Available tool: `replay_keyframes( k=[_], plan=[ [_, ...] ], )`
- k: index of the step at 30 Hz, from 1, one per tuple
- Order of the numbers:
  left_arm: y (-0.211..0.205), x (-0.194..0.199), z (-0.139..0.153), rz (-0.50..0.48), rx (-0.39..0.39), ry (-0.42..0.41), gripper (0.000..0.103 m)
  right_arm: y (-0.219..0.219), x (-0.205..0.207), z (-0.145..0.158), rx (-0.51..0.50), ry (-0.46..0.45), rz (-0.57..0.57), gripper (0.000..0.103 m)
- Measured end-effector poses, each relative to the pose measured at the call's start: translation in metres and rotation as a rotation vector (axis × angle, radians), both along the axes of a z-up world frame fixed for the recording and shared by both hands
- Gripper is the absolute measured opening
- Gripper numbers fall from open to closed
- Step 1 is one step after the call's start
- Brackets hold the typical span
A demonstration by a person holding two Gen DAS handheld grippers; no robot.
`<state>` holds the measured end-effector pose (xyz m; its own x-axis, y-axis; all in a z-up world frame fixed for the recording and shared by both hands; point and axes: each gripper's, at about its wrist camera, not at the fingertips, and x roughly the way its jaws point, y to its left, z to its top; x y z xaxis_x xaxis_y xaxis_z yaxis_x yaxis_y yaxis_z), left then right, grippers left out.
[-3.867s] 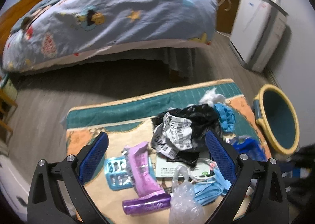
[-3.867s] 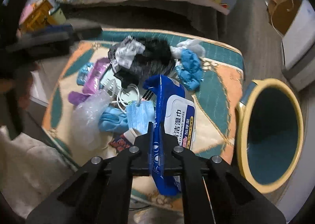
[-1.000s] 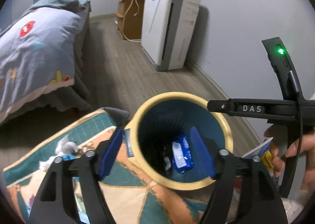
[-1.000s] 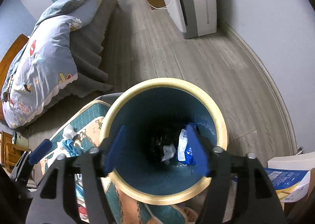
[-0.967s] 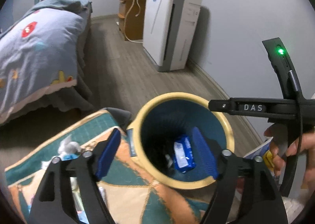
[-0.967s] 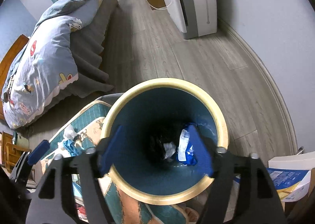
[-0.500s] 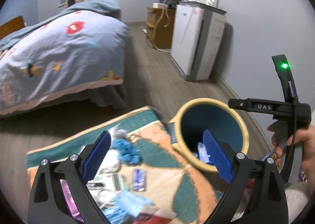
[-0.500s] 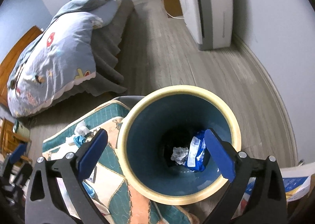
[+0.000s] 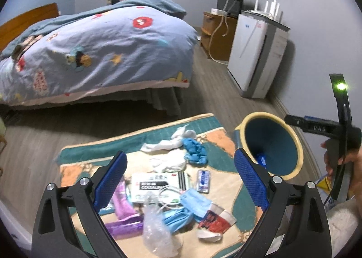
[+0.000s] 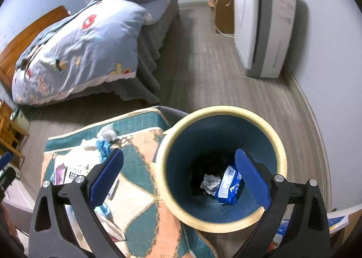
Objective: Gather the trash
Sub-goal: 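Move both tools back over the cushion toward the remaining trash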
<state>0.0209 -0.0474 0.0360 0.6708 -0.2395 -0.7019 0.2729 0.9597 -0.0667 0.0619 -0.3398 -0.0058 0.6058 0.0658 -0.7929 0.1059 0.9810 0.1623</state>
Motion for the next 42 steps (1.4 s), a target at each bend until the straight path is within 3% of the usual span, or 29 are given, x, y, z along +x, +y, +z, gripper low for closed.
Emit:
replay_keyframes(
  k=[14, 20, 25, 33, 37, 39, 41, 42],
  plan=[
    [0.043, -0.005, -0.016, 0.113, 0.031, 0.006, 0.096, 0.084, -0.019, -0.001, -0.047, 0.006, 0.166, 0.097],
    [0.064, -0.007, -0.02, 0.133, -0.008, 0.023, 0.096, 0.126, -0.032, -0.022, -0.038, 0.079, 0.246, 0.097],
    [0.077, -0.01, -0.022, 0.147, -0.004, 0.033, 0.096, 0.153, -0.043, -0.049, 0.021, 0.181, 0.259, 0.097],
    [0.089, -0.011, -0.027, 0.153, 0.008, 0.056, 0.096, 0.195, -0.07, -0.083, 0.009, 0.292, 0.35, 0.097],
    [0.093, -0.01, -0.028, 0.168, -0.001, 0.063, 0.096, 0.217, -0.083, -0.101, -0.051, 0.36, 0.431, 0.073],
    [0.093, -0.009, -0.029, 0.174, -0.002, 0.07, 0.096, 0.224, -0.087, -0.11, -0.098, 0.388, 0.468, 0.056],
    [0.092, -0.009, -0.032, 0.175, 0.006, 0.083, 0.096, 0.224, -0.088, -0.115, -0.102, 0.406, 0.479, 0.024],
    [0.091, -0.008, -0.035, 0.174, 0.015, 0.09, 0.096, 0.223, -0.088, -0.116, -0.099, 0.41, 0.48, 0.018]
  ],
)
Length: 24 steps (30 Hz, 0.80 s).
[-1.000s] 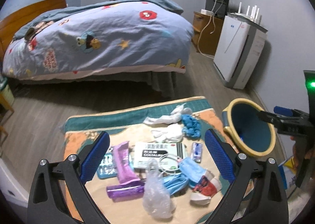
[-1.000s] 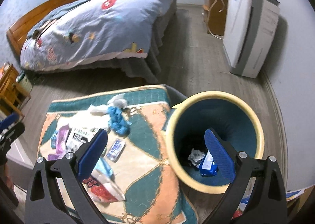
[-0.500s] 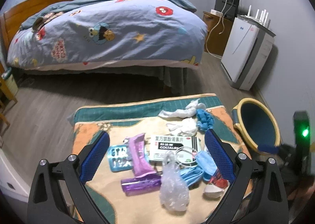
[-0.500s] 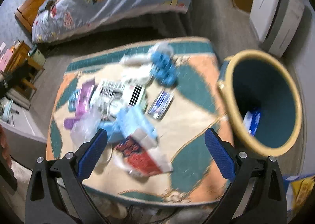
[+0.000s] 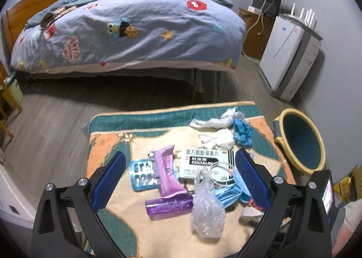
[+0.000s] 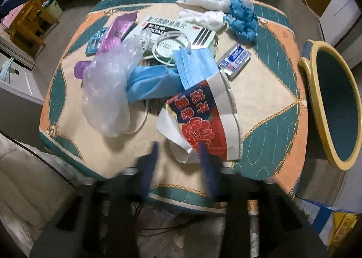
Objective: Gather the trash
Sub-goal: 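Move both tools back over the cushion toward the remaining trash, then grasp the red-white paper cup with the right tool while the left tool grasps the clear plastic bag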
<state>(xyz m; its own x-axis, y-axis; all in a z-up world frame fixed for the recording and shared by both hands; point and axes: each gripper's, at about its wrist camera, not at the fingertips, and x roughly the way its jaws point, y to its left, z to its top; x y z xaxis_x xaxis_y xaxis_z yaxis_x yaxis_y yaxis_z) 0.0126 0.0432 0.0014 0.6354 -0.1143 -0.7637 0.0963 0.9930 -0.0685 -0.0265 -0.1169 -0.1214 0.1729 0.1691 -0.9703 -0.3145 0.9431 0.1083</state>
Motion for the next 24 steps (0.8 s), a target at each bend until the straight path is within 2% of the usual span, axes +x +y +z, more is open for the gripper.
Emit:
replay_keyframes(
  k=[1, 6, 10, 17, 19, 21, 22, 23, 24],
  plan=[
    [-0.002, 0.001, -0.003, -0.003, 0.014, 0.012, 0.096, -0.001, 0.0, 0.001, 0.009, -0.002, 0.005, 0.011],
    [-0.012, 0.005, -0.021, -0.023, 0.019, 0.085, 0.096, -0.01, 0.003, 0.018, 0.05, -0.049, 0.001, 0.01],
    [-0.028, 0.005, -0.044, -0.065, 0.026, 0.178, 0.096, -0.028, 0.011, 0.027, 0.07, -0.07, -0.079, 0.007],
    [-0.052, 0.0, -0.075, -0.142, 0.11, 0.282, 0.094, -0.057, 0.028, 0.03, 0.098, -0.076, -0.203, 0.004],
    [-0.059, -0.002, -0.082, -0.179, 0.125, 0.311, 0.089, -0.061, 0.03, 0.029, 0.1, -0.079, -0.224, 0.004],
    [-0.064, -0.004, -0.089, -0.206, 0.156, 0.339, 0.072, -0.067, 0.031, 0.031, 0.106, -0.084, -0.241, 0.004],
    [-0.066, -0.004, -0.095, -0.219, 0.171, 0.365, 0.068, -0.069, 0.032, 0.032, 0.111, -0.087, -0.249, 0.004],
    [-0.067, -0.005, -0.1, -0.229, 0.179, 0.387, 0.059, -0.07, 0.032, 0.033, 0.118, -0.091, -0.254, 0.004],
    [-0.068, -0.005, -0.105, -0.24, 0.188, 0.409, 0.044, -0.07, 0.033, 0.034, 0.125, -0.096, -0.257, 0.004]
  ],
)
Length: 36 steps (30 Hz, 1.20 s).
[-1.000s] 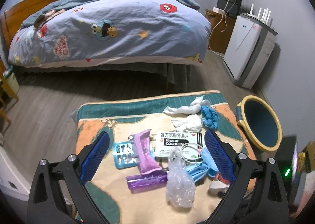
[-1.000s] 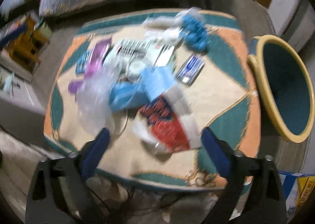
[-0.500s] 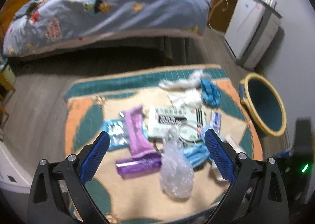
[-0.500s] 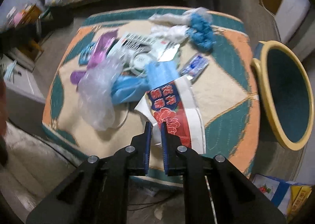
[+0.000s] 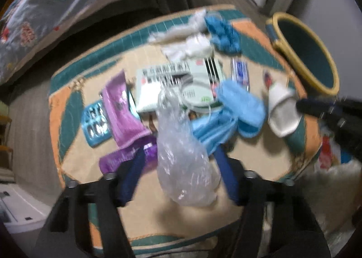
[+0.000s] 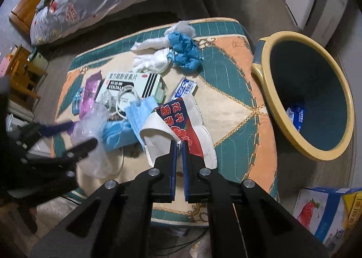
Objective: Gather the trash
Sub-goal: 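Grasp the red-white paper cup with the right tool while the left tool grasps the clear plastic bag, then carry both items over the bucket and open both tools to drop them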
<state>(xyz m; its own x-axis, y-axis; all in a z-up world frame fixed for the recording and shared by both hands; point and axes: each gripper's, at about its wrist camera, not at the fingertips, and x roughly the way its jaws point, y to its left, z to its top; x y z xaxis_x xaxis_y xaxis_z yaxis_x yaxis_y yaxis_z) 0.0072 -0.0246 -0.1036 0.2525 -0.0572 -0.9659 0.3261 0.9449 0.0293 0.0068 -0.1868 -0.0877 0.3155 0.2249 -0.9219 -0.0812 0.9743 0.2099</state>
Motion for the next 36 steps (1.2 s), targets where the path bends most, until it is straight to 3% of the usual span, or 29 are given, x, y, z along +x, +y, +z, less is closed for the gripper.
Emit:
replay_keyframes(
  k=[5, 11, 20, 29, 36],
  plan=[
    [0.002, -0.001, 0.005, -0.013, -0.017, -0.005, 0.023, 0.001, 0.001, 0.003, 0.014, -0.014, 0.0, 0.004],
    [0.01, -0.001, 0.039, 0.017, -0.08, -0.14, 0.016, -0.002, 0.002, 0.015, 0.038, -0.042, -0.009, 0.004],
    [0.006, -0.003, 0.084, 0.006, -0.12, -0.334, 0.015, -0.014, 0.007, 0.05, 0.058, -0.125, -0.021, 0.004],
    [-0.001, 0.003, 0.094, 0.015, -0.169, -0.362, 0.015, -0.068, 0.026, 0.091, 0.084, -0.197, -0.091, 0.004],
    [-0.014, 0.007, 0.102, -0.011, -0.183, -0.388, 0.015, -0.119, 0.038, 0.095, 0.03, -0.232, -0.181, 0.004]
  ],
)
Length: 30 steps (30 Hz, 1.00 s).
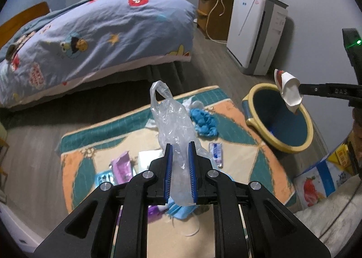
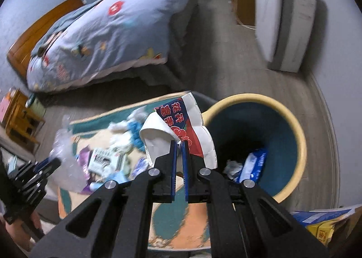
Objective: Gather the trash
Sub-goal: 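Carry both items over the bucket and open both tools to drop them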
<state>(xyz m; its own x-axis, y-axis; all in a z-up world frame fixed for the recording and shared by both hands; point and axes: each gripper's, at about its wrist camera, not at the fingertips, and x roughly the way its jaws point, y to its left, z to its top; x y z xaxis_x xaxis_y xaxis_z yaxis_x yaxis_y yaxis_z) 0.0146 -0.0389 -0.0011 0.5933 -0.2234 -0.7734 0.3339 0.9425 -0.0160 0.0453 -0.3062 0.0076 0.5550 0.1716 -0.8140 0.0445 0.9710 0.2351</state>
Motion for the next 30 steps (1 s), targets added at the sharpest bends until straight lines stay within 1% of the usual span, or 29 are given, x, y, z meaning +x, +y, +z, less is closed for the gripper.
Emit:
replay_keyframes(
  k=[2, 6, 11, 21, 26, 30],
  plan=[
    [-0.007, 0.004, 0.003, -0.01, -0.014, -0.003, 0.015, -0.014, 0.001, -0.008, 0.023, 0.005, -0.037, 0.004],
    [-0.027, 0.012, 0.003, -0.041, -0.025, 0.0, 0.015, -0.03, 0.006, -0.019, 0.026, 0.023, -0.067, 0.004],
    [-0.064, 0.027, -0.002, -0.09, -0.055, 0.023, 0.015, -0.052, 0.012, -0.03, 0.033, 0.041, -0.118, 0.004],
    [-0.156, 0.042, -0.003, -0.266, -0.081, 0.05, 0.015, -0.101, 0.019, -0.055, 0.092, 0.1, -0.246, 0.004],
    [-0.187, 0.049, -0.015, -0.313, -0.085, 0.086, 0.015, -0.116, 0.014, -0.063, 0.128, 0.126, -0.313, 0.004],
    [-0.207, 0.056, -0.029, -0.344, -0.071, 0.106, 0.015, -0.123, 0.012, -0.067, 0.127, 0.137, -0.346, 0.004]
  ],
)
